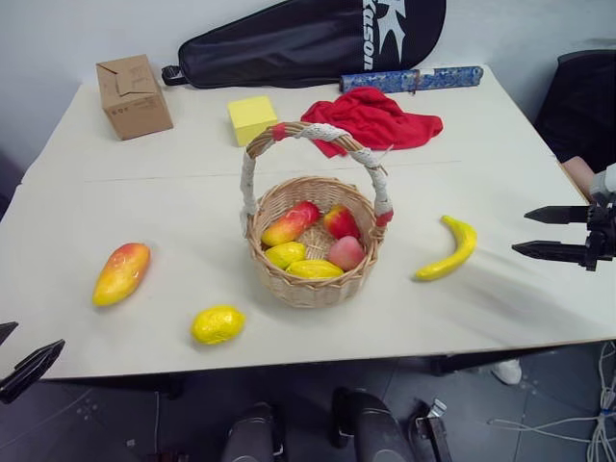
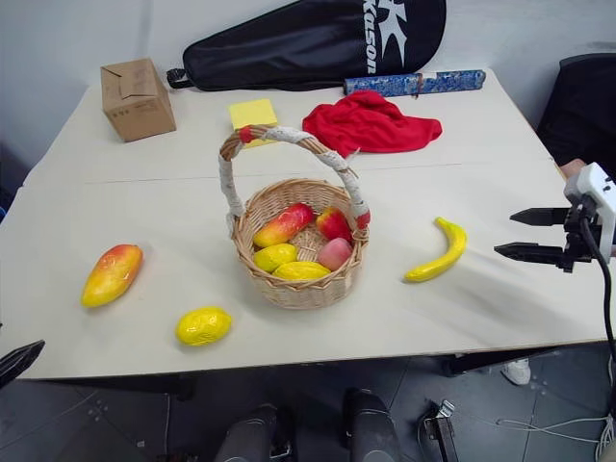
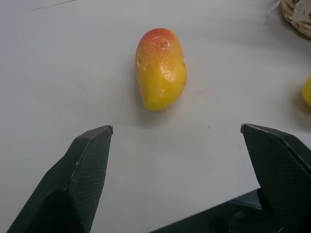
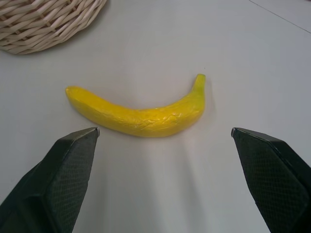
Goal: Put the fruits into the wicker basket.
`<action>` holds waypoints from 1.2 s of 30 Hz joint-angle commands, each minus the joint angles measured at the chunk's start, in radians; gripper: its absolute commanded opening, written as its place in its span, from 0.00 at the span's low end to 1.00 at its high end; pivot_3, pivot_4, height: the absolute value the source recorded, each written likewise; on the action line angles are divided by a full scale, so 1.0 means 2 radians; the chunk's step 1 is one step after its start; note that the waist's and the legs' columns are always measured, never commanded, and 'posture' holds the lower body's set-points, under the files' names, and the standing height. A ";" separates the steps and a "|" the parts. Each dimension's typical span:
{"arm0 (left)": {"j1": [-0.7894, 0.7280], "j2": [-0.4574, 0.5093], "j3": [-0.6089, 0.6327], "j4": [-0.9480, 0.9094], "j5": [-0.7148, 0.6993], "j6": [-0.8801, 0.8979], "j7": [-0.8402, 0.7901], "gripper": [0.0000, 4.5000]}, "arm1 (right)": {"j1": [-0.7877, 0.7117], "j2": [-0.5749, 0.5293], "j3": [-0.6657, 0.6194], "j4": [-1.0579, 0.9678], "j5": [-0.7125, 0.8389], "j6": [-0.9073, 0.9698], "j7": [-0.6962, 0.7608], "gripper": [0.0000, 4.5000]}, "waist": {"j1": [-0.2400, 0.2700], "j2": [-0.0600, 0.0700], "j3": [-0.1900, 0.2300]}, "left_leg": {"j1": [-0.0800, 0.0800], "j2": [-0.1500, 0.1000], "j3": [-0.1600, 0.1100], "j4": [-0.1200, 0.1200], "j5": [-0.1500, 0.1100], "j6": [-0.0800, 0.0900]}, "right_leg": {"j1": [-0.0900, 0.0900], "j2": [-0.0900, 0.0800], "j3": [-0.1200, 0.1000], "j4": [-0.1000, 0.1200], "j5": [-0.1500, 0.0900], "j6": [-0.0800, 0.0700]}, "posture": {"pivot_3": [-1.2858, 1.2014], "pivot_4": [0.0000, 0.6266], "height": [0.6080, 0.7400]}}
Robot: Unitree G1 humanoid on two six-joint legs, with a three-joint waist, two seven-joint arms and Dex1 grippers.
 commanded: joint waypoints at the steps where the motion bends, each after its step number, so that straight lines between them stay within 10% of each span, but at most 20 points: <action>1: 0.009 -0.004 0.005 -0.014 0.001 -0.014 -0.005 0.99 | -0.007 -0.010 -0.014 -0.010 0.004 -0.003 0.026 1.00 | 0.000 0.000 0.000 | 0.000 0.000 0.000 0.000 0.000 0.000 | 0.000 0.000 0.000 0.000 0.000 0.000 | 0.52 0.24 1.00; 25: -0.046 0.016 -0.034 -0.037 0.023 0.021 0.085 0.99 | -0.017 0.014 -0.032 -0.032 -0.004 -0.033 -0.021 1.00 | 0.001 0.000 0.000 | 0.000 0.000 0.001 0.000 0.000 0.000 | 0.000 0.000 0.001 0.000 0.000 0.000 | 0.52 0.24 1.00; 36: -0.267 0.069 -0.143 -0.078 0.013 0.262 0.315 0.99 | 0.089 0.004 -0.092 -0.504 0.215 0.225 -0.008 1.00 | 0.005 0.000 0.000 | 0.000 0.000 0.000 0.000 0.002 0.000 | 0.000 0.000 0.002 0.002 0.001 0.001 | 0.52 0.24 1.00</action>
